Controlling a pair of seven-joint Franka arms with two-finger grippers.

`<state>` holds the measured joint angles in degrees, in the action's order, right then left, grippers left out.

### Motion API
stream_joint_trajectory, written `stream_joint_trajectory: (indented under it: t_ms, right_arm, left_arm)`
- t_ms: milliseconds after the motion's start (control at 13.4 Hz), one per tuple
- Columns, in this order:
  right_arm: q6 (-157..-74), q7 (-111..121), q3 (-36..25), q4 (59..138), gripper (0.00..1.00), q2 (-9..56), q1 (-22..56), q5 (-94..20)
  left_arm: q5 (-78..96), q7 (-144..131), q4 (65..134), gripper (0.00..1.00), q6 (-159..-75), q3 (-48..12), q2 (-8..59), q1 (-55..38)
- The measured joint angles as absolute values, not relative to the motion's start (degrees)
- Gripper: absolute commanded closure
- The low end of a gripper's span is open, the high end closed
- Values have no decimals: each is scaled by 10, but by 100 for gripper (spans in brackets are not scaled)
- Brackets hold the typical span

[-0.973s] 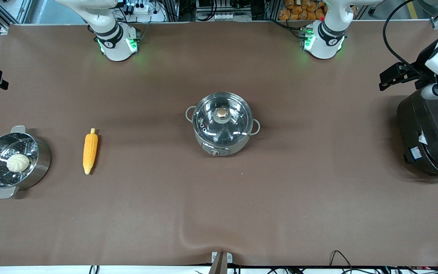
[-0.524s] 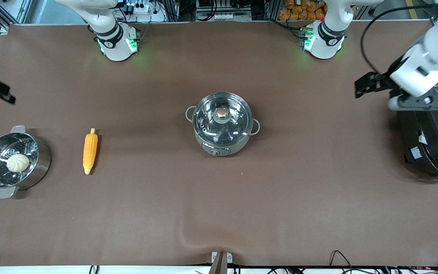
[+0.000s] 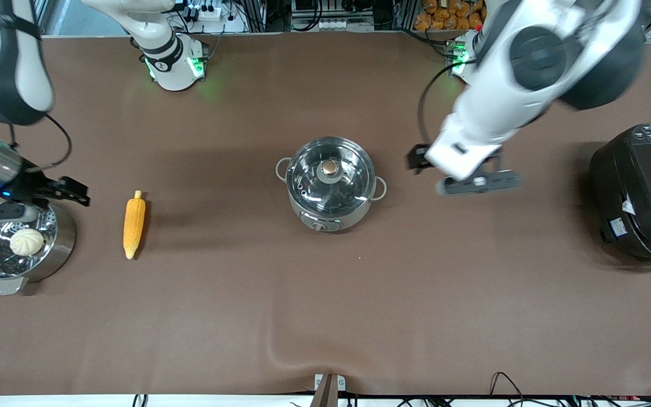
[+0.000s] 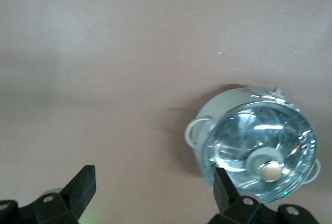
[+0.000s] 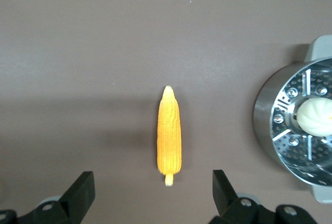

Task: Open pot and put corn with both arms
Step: 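Reach the left gripper to the lid knob while the right gripper reaches the corn, then grasp the lid knob with the left gripper while the right gripper grasps the corn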

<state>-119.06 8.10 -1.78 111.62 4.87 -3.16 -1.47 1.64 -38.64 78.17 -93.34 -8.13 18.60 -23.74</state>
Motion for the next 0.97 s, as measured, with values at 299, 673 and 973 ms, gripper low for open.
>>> stream_joint_trajectory:
  t_ms: [299, 673, 973]
  right_arm:
    - [-1260, 86, -16, 1204, 0, 52, -25, -13]
    - [-1415, 98, -18, 1274, 0, 99, -24, -11]
    - [-1497, 105, -21, 1294, 0, 178, -31, -10]
  left_arm:
    - [16, -533, 780, 0, -1011, -81, 268, -330]
    - [16, -599, 781, 4, -1048, -79, 291, -380]
    - [-6, -656, 832, 4, -1128, -79, 294, -403]
